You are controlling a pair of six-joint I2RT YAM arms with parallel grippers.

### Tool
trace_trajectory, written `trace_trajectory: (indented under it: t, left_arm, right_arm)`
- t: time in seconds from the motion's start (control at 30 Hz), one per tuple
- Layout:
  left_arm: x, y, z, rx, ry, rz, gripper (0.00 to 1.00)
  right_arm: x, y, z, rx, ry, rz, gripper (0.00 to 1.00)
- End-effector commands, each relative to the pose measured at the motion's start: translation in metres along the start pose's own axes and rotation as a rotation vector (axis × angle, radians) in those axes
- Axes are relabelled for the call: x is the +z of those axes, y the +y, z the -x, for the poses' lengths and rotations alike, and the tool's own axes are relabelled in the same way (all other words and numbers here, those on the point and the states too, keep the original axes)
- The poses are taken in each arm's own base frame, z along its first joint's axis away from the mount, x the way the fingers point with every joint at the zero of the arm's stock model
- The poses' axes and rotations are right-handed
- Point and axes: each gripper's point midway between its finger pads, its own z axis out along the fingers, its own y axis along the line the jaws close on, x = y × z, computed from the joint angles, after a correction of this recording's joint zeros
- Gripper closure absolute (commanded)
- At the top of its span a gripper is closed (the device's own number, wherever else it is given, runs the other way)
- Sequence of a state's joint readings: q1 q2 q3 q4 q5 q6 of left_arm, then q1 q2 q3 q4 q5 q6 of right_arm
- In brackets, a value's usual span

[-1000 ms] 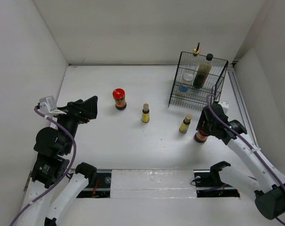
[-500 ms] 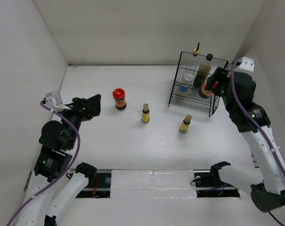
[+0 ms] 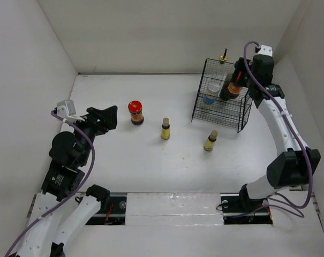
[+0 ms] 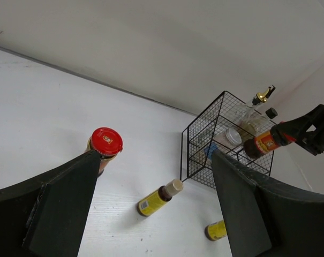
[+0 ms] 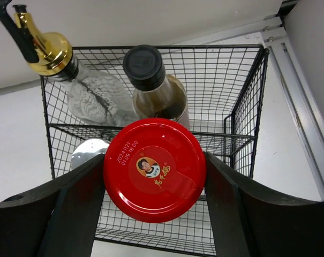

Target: Organize the condiment bottles

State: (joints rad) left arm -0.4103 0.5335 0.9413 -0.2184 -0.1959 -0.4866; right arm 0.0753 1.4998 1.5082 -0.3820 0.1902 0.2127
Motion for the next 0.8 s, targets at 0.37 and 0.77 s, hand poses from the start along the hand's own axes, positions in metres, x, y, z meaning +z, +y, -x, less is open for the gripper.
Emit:
trace_trajectory:
  t: [0.37,0.77]
  left_arm:
    - [0.014,-0.002,0.003,0.015,-0.011,0.011,0.19]
    - [0.016,-0.004,-0.001,0.017,0.008,-0.003,0.19]
  right_arm:
    - [0.01,0.019,0.069,0.054,-0.272,0.106,0.47]
    - [0.039,0.018,-0.014,0.019,-0.127,0.046,0.44]
